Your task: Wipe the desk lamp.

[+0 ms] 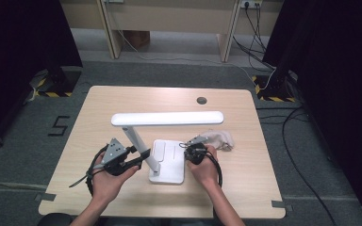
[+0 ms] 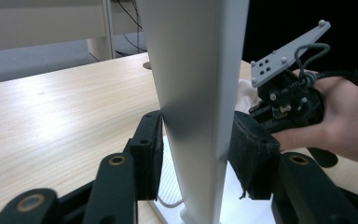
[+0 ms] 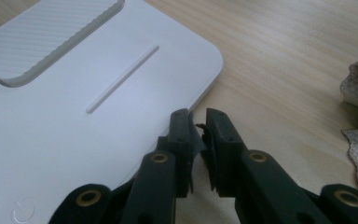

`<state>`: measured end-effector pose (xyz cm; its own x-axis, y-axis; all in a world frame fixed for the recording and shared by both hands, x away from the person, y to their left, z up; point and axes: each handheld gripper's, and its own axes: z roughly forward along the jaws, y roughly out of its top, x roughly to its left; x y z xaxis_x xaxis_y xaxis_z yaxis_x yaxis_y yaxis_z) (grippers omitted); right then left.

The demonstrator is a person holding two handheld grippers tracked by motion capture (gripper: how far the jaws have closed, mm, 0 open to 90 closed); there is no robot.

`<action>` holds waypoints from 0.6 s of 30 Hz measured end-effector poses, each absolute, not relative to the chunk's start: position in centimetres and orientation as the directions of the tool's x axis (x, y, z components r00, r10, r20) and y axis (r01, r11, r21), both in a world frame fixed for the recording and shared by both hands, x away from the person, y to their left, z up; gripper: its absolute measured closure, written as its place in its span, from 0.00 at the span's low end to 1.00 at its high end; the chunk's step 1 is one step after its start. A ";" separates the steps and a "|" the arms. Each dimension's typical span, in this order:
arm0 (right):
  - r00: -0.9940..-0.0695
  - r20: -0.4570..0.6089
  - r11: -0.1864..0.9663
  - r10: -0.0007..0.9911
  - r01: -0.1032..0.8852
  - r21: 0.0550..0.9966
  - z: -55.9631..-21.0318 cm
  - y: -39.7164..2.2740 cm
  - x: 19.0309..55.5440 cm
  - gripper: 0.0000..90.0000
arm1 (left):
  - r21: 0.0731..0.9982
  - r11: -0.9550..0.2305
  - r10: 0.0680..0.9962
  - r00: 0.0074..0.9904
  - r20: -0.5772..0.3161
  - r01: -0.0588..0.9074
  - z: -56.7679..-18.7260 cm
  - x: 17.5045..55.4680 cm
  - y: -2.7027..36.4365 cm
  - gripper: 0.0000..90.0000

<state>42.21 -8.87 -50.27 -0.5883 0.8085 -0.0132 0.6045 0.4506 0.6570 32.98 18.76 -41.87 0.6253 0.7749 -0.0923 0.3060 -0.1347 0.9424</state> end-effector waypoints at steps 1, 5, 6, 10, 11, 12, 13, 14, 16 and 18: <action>-0.585 -0.013 0.447 0.811 0.604 0.660 -50.3 -8.9 42.2 0.88 | 0.941 -0.141 0.770 0.632 -0.090 0.306 -41.8 33.0 18.9 0.59; -0.573 -0.021 0.436 0.819 0.599 0.671 -50.2 -9.4 42.1 0.84 | 0.934 -0.159 0.757 0.646 -0.092 0.319 -41.9 32.8 19.7 0.54; -0.574 -0.025 0.438 0.818 0.596 0.673 -50.1 -9.5 42.1 0.83 | 0.933 -0.161 0.756 0.648 -0.092 0.320 -41.9 32.6 20.0 0.53; -0.569 -0.031 0.434 0.822 0.589 0.682 -49.9 -10.0 41.9 0.78 | 0.931 -0.179 0.748 0.659 -0.082 0.319 -42.1 31.9 20.8 0.49; -0.567 -0.031 0.430 0.823 0.588 0.685 -49.9 -10.2 41.9 0.77 | 0.929 -0.188 0.750 0.658 -0.073 0.318 -42.1 31.7 21.1 0.49; -0.561 -0.024 0.421 0.828 0.592 0.687 -49.9 -10.4 41.7 0.77 | 0.929 -0.192 0.750 0.658 -0.070 0.318 -42.2 31.6 21.4 0.49; -0.558 -0.027 0.420 0.830 0.591 0.689 -49.8 -10.7 41.7 0.76 | 0.926 -0.199 0.749 0.660 -0.067 0.320 -42.2 31.5 21.7 0.48; -0.556 -0.030 0.419 0.831 0.589 0.691 -49.8 -11.0 41.7 0.75 | 0.925 -0.206 0.748 0.661 -0.062 0.319 -42.3 31.4 22.0 0.48; -0.546 -0.023 0.408 0.837 0.596 0.691 -49.8 -11.6 41.5 0.73 | 0.921 -0.218 0.751 0.659 -0.053 0.323 -42.4 31.2 22.6 0.48; -0.542 -0.023 0.404 0.840 0.596 0.694 -49.8 -12.1 41.3 0.71 | 0.917 -0.221 0.756 0.652 -0.055 0.333 -42.6 31.1 23.1 0.47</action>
